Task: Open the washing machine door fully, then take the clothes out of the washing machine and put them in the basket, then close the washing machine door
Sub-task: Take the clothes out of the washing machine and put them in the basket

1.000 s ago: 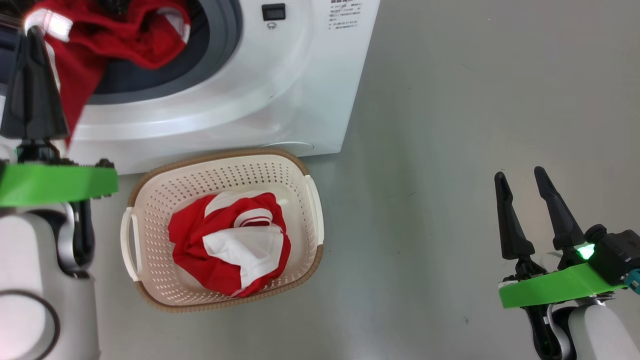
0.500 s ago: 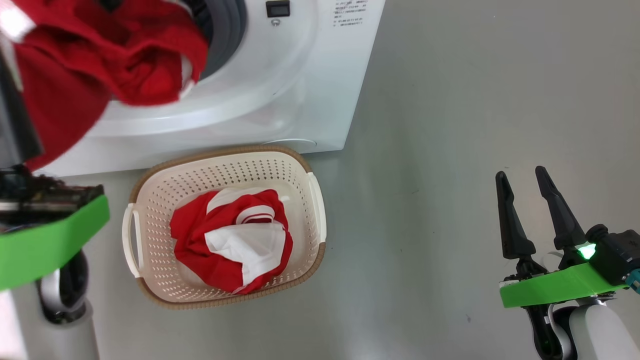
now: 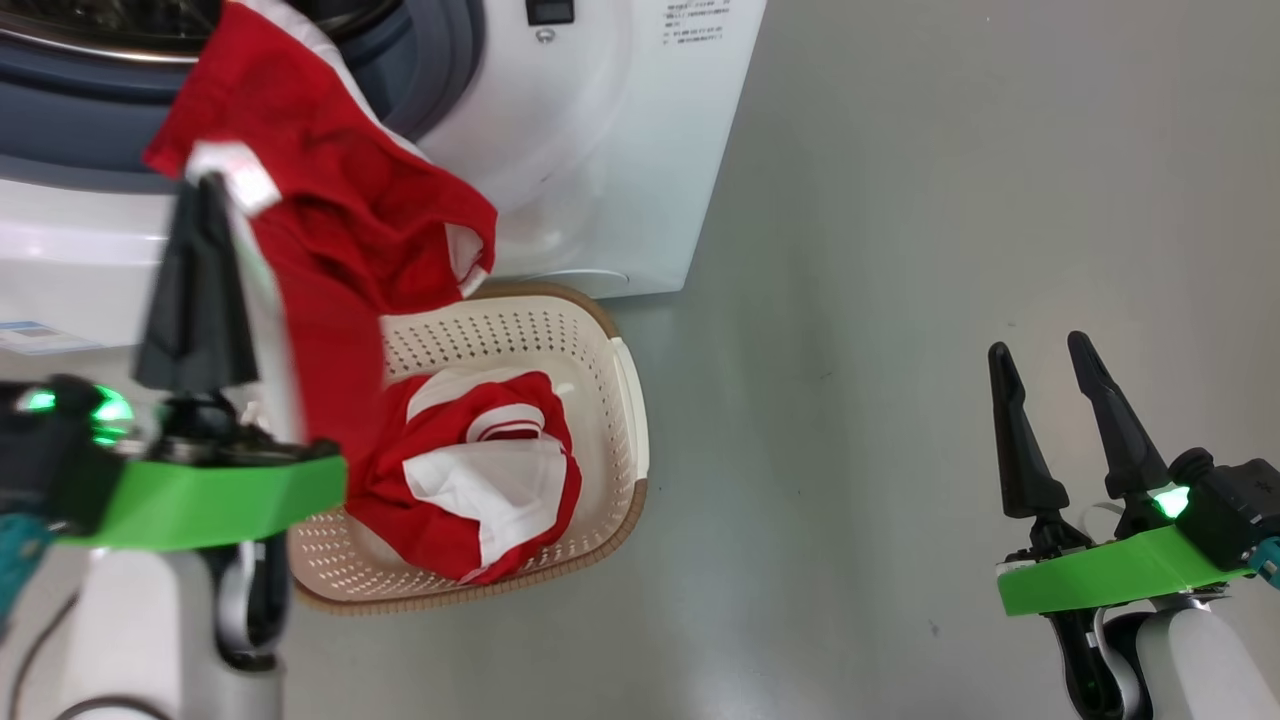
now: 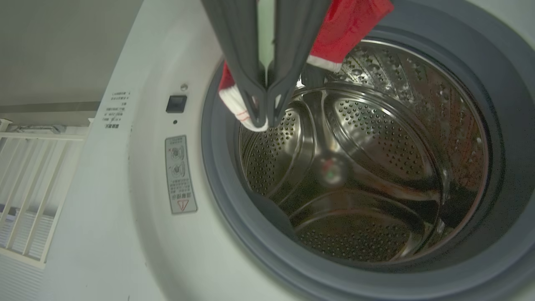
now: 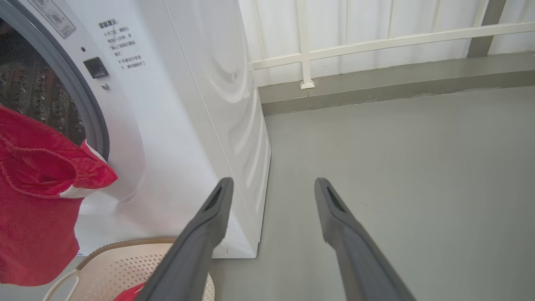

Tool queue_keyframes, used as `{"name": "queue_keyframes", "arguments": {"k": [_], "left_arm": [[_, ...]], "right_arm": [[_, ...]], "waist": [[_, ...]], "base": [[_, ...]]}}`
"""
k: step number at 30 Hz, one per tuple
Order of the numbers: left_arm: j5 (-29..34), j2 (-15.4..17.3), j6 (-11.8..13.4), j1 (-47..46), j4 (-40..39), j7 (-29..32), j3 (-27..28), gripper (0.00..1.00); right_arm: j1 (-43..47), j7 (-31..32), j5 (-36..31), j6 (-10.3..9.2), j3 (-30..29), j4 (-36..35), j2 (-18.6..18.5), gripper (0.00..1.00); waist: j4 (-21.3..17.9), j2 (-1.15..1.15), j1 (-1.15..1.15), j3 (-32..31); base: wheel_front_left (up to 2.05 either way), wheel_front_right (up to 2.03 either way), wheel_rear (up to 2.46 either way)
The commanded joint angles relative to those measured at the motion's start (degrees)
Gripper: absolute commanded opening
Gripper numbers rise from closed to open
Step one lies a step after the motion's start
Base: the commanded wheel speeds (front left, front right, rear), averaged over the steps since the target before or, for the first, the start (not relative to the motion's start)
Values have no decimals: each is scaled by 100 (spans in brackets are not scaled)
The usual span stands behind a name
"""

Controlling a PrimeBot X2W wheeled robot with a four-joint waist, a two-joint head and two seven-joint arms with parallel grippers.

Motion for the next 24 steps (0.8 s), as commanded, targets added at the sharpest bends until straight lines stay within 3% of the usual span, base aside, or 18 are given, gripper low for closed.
{"name": "queue_keyframes", "arguments": {"k": [1,10,24], "left_arm": [[-73,112,63,145,184,-23,46,0],[-83,111,52,103,1583,-23,-298,0],[134,111,5,-858,3750,-23,-265,0]], "right_arm": [[18,-36,-36,36,141,-144,-43,100],[-110,-36,-14,36,153,-189,-20,100],[-414,-36,17,36,133,-262,17,100]], "waist": [[-25,0,0,59],[-91,0,0,363],[-203,0,0,1037]], "base": [[0,0,0],[0,0,0],[0,0,0]]}}
